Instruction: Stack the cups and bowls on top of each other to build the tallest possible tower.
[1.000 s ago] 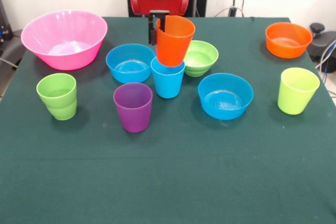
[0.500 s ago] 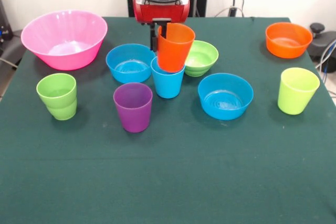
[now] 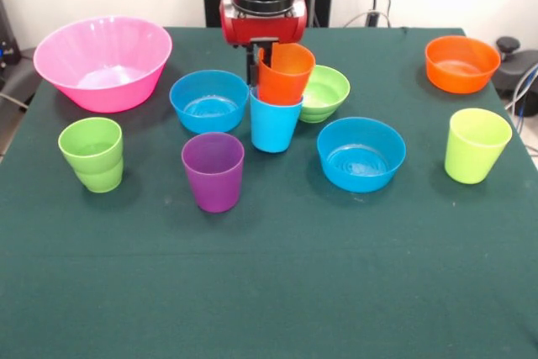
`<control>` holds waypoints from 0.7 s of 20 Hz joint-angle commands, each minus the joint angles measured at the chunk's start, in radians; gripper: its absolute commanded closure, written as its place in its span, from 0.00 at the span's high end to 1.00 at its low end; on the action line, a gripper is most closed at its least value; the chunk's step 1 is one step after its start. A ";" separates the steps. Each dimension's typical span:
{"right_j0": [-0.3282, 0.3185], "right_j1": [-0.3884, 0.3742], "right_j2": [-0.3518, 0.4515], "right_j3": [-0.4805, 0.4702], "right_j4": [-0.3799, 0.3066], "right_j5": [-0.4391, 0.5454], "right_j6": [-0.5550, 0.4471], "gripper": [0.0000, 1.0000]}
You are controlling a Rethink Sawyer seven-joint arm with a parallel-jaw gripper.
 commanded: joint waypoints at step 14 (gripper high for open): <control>-0.028 0.086 0.069 -0.031 -0.092 -0.097 -0.011 0.00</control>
